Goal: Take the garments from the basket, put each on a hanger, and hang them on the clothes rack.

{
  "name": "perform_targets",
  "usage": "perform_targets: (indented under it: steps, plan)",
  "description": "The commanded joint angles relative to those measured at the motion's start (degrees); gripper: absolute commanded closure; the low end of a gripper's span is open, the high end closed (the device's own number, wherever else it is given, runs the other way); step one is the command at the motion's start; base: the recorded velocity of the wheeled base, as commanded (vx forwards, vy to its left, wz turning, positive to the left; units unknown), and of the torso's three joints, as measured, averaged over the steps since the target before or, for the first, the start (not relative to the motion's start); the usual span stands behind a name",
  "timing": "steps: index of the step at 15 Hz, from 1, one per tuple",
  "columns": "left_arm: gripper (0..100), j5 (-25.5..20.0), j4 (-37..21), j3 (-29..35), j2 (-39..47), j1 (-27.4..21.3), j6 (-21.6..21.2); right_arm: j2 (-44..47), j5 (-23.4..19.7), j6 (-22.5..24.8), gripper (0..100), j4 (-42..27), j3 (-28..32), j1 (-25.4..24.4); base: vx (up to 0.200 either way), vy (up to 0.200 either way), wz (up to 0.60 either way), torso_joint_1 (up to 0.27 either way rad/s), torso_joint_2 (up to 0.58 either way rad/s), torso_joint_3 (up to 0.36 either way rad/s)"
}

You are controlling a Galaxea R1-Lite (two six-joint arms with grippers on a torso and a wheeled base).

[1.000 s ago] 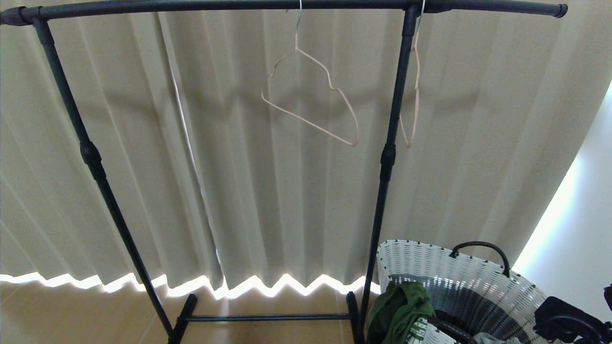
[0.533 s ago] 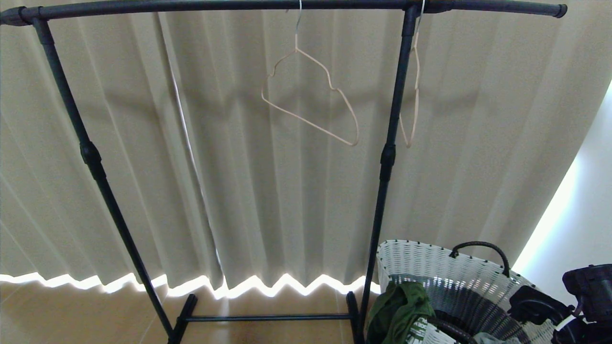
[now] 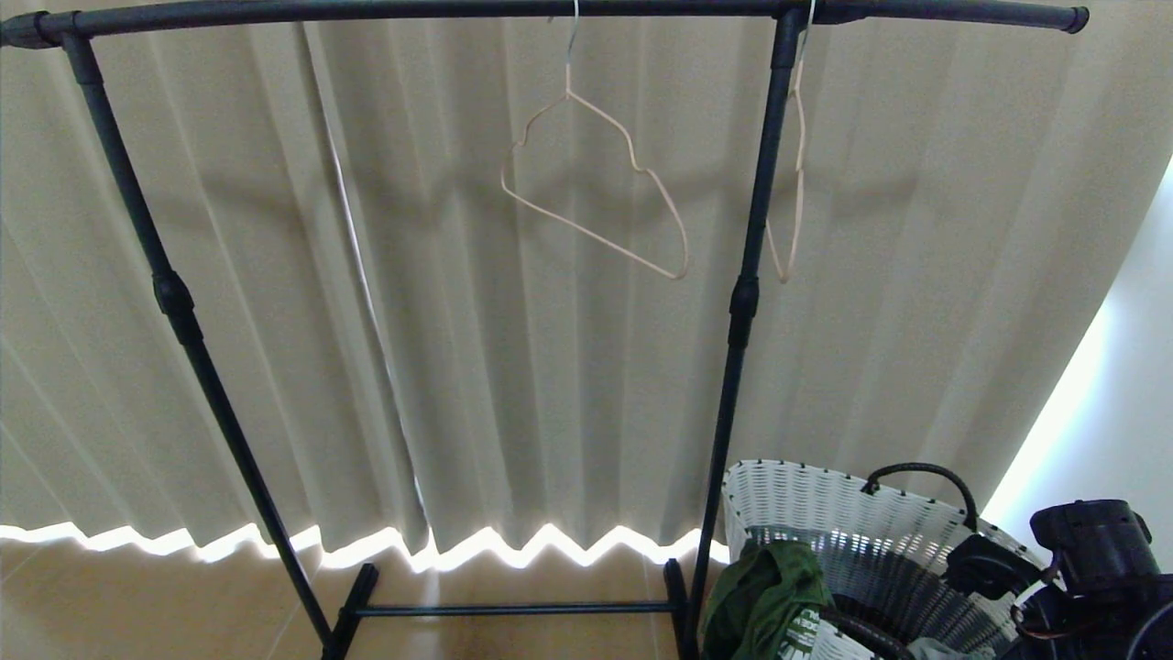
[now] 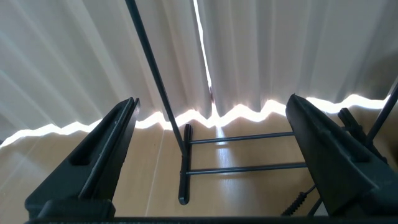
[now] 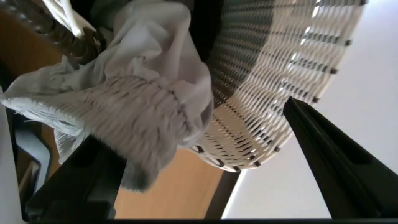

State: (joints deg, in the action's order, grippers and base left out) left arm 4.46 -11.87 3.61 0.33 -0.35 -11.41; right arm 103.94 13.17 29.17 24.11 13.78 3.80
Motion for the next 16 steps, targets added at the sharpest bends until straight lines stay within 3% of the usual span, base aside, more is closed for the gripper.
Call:
perform_targets:
  steps: [1, 2, 7, 13, 16]
  plan:
    - [0, 0.0, 0.0, 0.0, 0.0, 0.0, 0.0, 1.5, 0.0, 0.0, 0, 0.1, 0.0, 0.1, 0.000, 0.000, 0.00, 0.000, 0.00, 0.000]
    - [0, 0.0, 0.0, 0.0, 0.0, 0.0, 0.0, 1.5, 0.0, 0.0, 100, 0.2, 0.0, 0.1, 0.000, 0.000, 0.00, 0.000, 0.00, 0.000]
    - [0, 0.0, 0.0, 0.0, 0.0, 0.0, 0.0, -5.3, 0.0, -0.1, 100, 4.3, -3.9, 0.1, 0.000, 0.000, 0.00, 0.000, 0.00, 0.000]
    - [0, -0.1, 0.0, 0.0, 0.0, 0.0, 0.0, -31.3, -0.9, -0.6, 100, 4.5, -5.8, 2.1, 0.000, 0.000, 0.00, 0.000, 0.00, 0.000]
    - [0, -0.1, 0.0, 0.0, 0.0, 0.0, 0.1, -40.5, -2.4, -4.5, 100, 4.6, -5.6, 2.1, 0.000, 0.000, 0.00, 0.000, 0.00, 0.000]
